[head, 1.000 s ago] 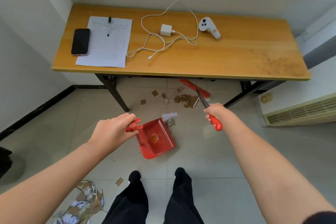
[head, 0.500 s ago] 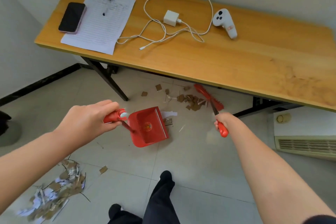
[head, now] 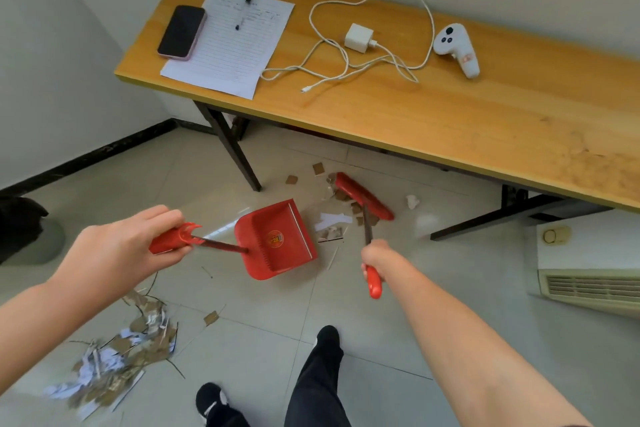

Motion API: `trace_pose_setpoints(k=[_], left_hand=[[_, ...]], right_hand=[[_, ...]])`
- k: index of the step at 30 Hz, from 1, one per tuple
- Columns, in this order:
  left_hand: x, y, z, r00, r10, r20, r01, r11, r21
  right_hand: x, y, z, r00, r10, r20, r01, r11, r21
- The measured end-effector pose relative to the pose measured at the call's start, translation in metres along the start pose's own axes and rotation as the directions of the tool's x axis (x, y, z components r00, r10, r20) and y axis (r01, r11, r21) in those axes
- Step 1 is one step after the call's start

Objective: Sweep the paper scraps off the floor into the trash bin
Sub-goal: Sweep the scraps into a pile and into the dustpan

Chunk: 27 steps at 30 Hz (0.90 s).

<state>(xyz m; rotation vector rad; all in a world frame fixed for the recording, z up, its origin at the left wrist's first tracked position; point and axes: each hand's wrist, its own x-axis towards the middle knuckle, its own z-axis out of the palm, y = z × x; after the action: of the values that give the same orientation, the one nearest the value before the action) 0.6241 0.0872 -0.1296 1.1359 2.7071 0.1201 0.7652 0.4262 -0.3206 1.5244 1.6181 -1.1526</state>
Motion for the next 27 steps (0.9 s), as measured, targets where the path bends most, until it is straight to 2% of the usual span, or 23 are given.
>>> trace_pose_setpoints(k=[4,12,17,19,23,27], left_hand=[[-0.037,-0.043,-0.005,0.999,-0.039,-0.033,0.039,0.999,0.017],[-0.121,-0.108,-0.016,0.997,-0.074,-0.039,0.075,0.997,0.033],[-0.177,-0.148,-0.028,0.992,-0.100,-0.072,0.103,0.994,0.033],[-0.192,-0.160,-0.034,0.987,-0.131,-0.095,0.130,0.991,-0.015],[-0.205,-0.170,-0.043,0.981,-0.162,-0.104,0.154,0.984,-0.086],[-0.204,-0.171,-0.042,0.981,-0.168,-0.095,0.160,0.983,-0.087]], right_hand=[[-0.034,0.030,0.055,1.000,0.010,0.012,-0.009,0.998,-0.067],[-0.142,0.078,0.169,0.976,0.034,0.213,0.040,0.942,-0.334],[-0.201,0.109,0.248,0.963,0.048,0.265,0.052,0.932,-0.358],[-0.214,0.120,0.268,0.967,0.056,0.249,0.022,0.953,-0.302],[-0.231,0.129,0.271,0.974,0.126,0.187,-0.117,0.991,-0.057],[-0.239,0.110,0.244,0.994,0.060,0.091,-0.068,0.993,0.094]])
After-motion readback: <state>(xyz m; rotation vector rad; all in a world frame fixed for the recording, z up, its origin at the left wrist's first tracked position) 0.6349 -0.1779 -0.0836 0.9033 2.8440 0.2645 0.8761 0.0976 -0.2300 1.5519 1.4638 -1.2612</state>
